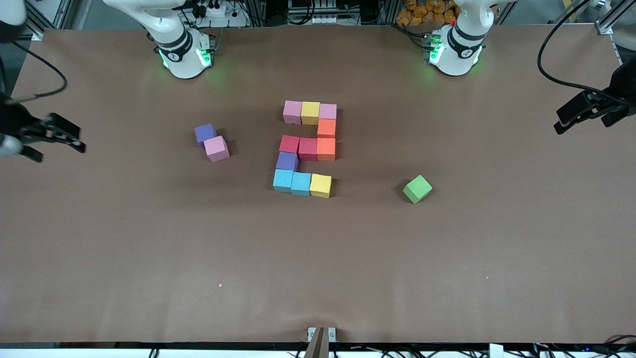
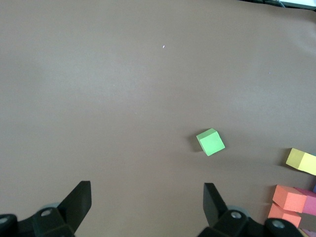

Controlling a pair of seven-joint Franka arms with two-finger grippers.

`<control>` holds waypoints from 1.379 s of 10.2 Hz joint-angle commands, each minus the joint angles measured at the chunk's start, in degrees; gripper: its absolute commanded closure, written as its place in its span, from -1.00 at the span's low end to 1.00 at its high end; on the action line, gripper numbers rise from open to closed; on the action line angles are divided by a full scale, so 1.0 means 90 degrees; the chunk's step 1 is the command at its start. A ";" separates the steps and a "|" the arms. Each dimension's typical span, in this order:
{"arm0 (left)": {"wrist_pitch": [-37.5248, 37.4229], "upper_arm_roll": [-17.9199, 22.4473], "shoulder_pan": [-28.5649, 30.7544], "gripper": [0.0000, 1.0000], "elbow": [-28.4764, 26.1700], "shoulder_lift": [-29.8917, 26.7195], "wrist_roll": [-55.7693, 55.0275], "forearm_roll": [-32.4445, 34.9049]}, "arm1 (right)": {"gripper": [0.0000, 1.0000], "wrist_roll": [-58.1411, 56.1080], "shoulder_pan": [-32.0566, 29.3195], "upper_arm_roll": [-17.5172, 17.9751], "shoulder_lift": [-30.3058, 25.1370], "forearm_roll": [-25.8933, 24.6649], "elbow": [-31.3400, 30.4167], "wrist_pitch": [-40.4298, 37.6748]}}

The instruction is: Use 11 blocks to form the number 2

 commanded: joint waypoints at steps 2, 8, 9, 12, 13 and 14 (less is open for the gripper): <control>-0.0023 0.0743 -0.0755 -1.00 -0.0287 -0.0243 0.0651 -0.0139 | -1.00 0.0186 -0.0373 0.0117 -0.0213 -0.0229 0.0110 -0.0581; -0.0023 0.1076 -0.1049 -1.00 -0.0209 -0.0165 0.0986 -0.0110 | -1.00 0.0773 -0.0286 0.0361 -0.0135 -0.0836 0.0062 -0.0798; -0.0023 0.1076 -0.1098 -1.00 -0.0209 -0.0165 0.0938 -0.0100 | -1.00 0.0773 -0.0286 0.0352 -0.0067 -0.0700 0.0081 -0.0751; -0.0033 0.1076 -0.1098 -1.00 -0.0247 -0.0155 0.0927 -0.0109 | -1.00 0.0773 -0.0257 0.0361 -0.0047 -0.0484 0.0071 -0.0750; -0.0033 0.1076 -0.1098 -1.00 -0.0257 -0.0126 0.0927 -0.0109 | -1.00 0.0744 -0.0266 0.0361 -0.0047 -0.0426 0.0071 -0.0750; -0.0033 0.1076 -0.1098 -1.00 -0.0257 -0.0116 0.0927 -0.0119 | -1.00 0.0714 -0.0276 0.0352 -0.0047 -0.0309 0.0091 -0.0779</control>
